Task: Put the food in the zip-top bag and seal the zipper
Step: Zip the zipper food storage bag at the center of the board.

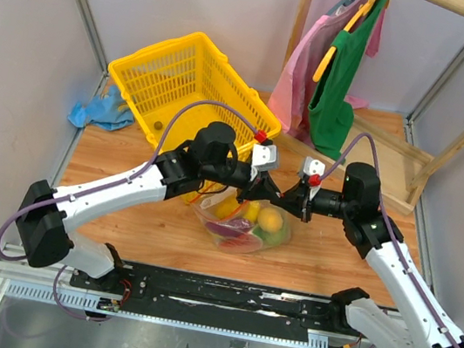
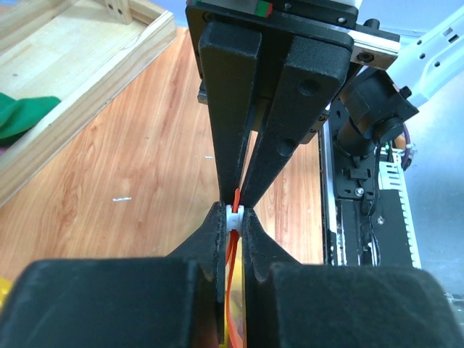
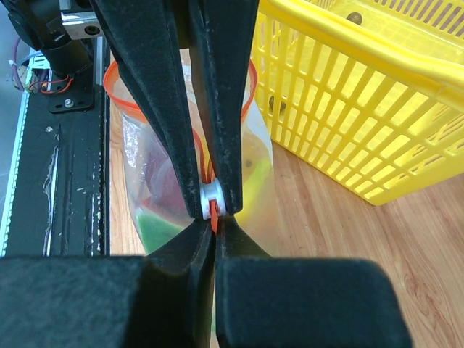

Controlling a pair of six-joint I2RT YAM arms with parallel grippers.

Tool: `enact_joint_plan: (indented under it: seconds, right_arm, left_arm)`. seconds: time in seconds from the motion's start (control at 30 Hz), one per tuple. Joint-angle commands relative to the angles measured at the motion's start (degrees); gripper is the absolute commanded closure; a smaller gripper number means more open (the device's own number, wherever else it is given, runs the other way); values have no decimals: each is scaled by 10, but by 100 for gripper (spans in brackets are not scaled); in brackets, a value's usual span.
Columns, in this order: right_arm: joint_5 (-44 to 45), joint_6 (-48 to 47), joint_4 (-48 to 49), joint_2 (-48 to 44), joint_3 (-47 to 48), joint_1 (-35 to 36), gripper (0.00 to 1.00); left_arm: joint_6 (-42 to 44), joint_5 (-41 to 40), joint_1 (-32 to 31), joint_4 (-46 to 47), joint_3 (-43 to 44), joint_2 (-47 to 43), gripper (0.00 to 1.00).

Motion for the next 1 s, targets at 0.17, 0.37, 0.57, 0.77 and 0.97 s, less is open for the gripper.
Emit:
enact_joint_plan:
  seconds: [0.17, 0.37, 0.57, 0.77, 0.97]
  right_arm:
    - [9, 7, 20, -20, 6, -11, 99]
    - [22, 17, 25, -26, 5, -21, 99]
    - [-2, 13, 13, -29, 15, -23, 99]
    - [28, -8, -23, -37, 27, -27, 99]
    - [7, 2, -25, -31, 44, -27, 97]
  left_arm:
    - [6, -31, -3, -49, -16, -29, 100]
    - [11, -51, -1, -86, -17, -41, 100]
    - [22, -58, -2, -92, -13, -46, 100]
    - [38, -78, -2, -114, -9, -49, 100]
    - [51, -71, -2, -108, -5, -53, 100]
